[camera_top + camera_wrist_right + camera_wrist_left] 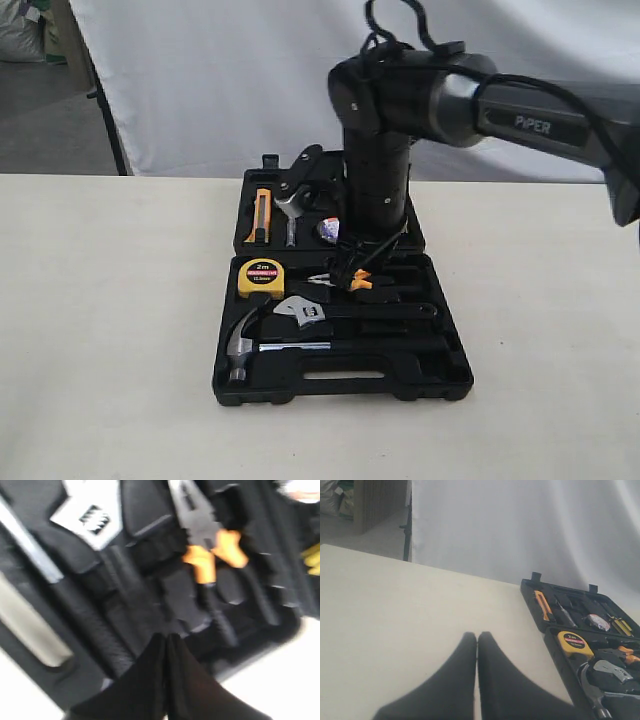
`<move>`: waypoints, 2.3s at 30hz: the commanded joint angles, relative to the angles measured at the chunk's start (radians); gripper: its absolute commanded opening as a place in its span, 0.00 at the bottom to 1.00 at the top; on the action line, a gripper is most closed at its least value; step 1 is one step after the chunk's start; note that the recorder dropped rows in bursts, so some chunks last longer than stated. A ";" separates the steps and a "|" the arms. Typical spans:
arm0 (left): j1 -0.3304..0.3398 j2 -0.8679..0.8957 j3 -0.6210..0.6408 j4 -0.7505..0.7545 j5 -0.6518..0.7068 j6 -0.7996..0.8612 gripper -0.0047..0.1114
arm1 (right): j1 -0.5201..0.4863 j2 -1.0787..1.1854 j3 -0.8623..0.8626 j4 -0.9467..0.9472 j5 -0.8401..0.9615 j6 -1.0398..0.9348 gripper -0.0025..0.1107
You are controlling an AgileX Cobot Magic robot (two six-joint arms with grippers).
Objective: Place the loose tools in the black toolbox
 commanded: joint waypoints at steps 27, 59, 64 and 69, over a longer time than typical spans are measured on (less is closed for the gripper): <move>0.025 -0.003 -0.003 0.004 -0.007 -0.005 0.05 | -0.083 -0.020 0.256 0.047 -0.264 -0.077 0.02; 0.025 -0.003 -0.003 0.004 -0.007 -0.005 0.05 | -0.083 0.023 0.256 0.047 -0.315 0.025 0.02; 0.025 -0.003 -0.003 0.004 -0.007 -0.005 0.05 | -0.081 -0.001 0.256 0.060 -0.320 0.025 0.02; 0.025 -0.003 -0.003 0.004 -0.007 -0.005 0.05 | -0.081 -0.001 0.256 0.070 -0.322 0.025 0.02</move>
